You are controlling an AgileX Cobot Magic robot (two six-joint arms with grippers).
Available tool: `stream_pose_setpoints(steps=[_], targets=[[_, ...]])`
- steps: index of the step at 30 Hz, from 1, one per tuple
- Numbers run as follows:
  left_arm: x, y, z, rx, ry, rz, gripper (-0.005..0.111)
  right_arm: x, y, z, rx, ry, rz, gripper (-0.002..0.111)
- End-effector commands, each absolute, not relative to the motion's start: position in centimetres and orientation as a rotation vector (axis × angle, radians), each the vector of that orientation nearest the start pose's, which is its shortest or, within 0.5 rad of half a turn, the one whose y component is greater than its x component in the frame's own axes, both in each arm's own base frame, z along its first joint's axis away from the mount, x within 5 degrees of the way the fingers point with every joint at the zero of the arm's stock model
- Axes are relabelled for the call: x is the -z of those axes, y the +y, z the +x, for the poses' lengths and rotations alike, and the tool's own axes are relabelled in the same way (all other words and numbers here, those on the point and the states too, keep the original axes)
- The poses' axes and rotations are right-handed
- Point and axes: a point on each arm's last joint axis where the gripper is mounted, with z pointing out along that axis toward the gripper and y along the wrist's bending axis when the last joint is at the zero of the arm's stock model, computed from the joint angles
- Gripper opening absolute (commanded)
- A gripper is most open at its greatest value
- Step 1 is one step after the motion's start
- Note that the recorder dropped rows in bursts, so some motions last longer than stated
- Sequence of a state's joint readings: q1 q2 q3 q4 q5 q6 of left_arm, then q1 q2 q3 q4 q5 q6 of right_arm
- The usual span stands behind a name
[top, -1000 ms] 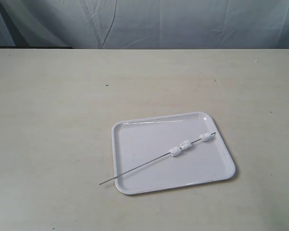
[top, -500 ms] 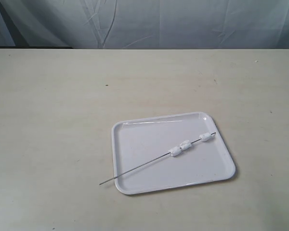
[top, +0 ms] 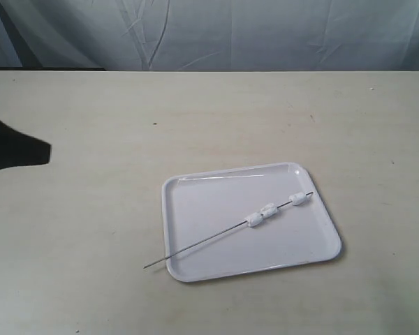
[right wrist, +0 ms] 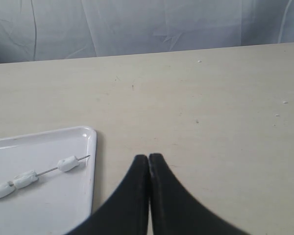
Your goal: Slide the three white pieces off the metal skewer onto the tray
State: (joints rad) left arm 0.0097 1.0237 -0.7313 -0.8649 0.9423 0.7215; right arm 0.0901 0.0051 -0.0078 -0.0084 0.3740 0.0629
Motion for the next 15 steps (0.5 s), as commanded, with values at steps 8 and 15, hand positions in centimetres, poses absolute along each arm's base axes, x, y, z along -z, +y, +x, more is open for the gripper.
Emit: stream_pose_setpoints(steps=[8, 15], targets=[[-27.1, -8.3, 19.7, 1.263, 2.207, 0.735, 0.0, -18.0, 0.5, 5.3, -0.096, 1.848, -0.037, -0.001], [-21.4, -11.4, 18.7, 0.835, 2.282, 0.996, 0.0, -18.1, 0.4, 5.3, -0.094, 1.846, -0.038, -0.001]])
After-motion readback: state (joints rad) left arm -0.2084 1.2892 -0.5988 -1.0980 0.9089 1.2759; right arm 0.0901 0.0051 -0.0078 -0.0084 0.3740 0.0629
